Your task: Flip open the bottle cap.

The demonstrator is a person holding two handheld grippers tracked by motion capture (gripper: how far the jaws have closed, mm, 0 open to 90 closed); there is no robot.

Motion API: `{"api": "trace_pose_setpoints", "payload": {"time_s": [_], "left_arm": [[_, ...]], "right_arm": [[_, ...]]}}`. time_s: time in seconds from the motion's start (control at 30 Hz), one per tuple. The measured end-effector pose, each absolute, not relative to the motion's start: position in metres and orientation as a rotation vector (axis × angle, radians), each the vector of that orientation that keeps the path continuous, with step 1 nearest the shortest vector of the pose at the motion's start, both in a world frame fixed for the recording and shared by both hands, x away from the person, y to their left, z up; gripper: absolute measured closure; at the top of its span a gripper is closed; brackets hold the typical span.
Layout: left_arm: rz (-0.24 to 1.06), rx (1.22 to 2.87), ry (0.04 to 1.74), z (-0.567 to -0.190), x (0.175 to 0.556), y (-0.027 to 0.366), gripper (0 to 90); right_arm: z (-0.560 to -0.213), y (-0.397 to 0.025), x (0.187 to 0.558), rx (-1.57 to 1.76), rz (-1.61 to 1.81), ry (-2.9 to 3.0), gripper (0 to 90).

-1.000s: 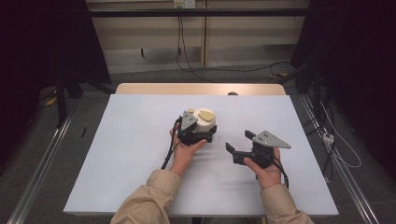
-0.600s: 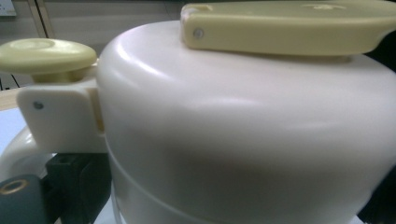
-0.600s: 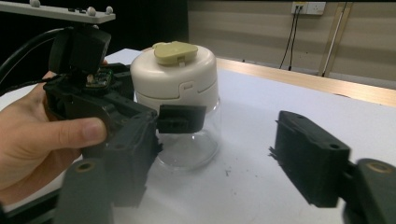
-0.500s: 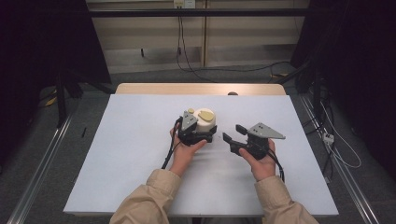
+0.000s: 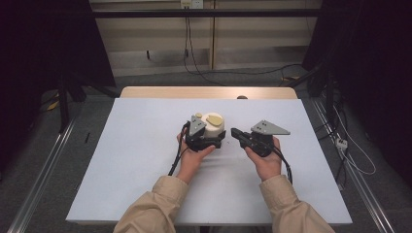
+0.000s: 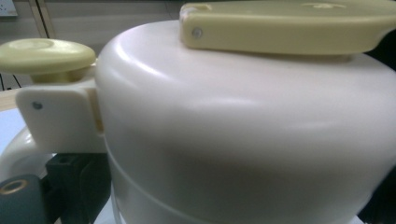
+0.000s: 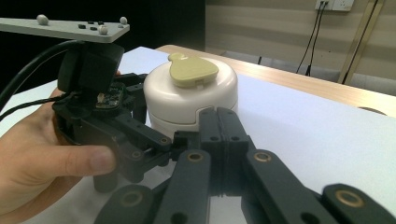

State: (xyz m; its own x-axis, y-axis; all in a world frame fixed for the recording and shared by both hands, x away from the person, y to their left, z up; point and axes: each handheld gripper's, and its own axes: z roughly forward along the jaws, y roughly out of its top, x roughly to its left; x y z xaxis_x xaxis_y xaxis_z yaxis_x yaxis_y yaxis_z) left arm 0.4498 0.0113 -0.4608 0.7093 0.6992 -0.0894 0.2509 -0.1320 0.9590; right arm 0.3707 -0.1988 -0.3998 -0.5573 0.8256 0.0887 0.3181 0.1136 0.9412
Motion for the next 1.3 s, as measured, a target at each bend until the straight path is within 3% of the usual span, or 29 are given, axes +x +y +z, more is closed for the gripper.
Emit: {"api": "trace_pose_setpoints", "payload": {"time_s": [1.3], "left_arm": [[0.46, 1.705, 0.767, -0.461, 0.45, 0.011, 5.6]], "right_arm": [[-0.39, -0.173, 0.399, 1.079, 1.364, 2.02, 90.0]]}}
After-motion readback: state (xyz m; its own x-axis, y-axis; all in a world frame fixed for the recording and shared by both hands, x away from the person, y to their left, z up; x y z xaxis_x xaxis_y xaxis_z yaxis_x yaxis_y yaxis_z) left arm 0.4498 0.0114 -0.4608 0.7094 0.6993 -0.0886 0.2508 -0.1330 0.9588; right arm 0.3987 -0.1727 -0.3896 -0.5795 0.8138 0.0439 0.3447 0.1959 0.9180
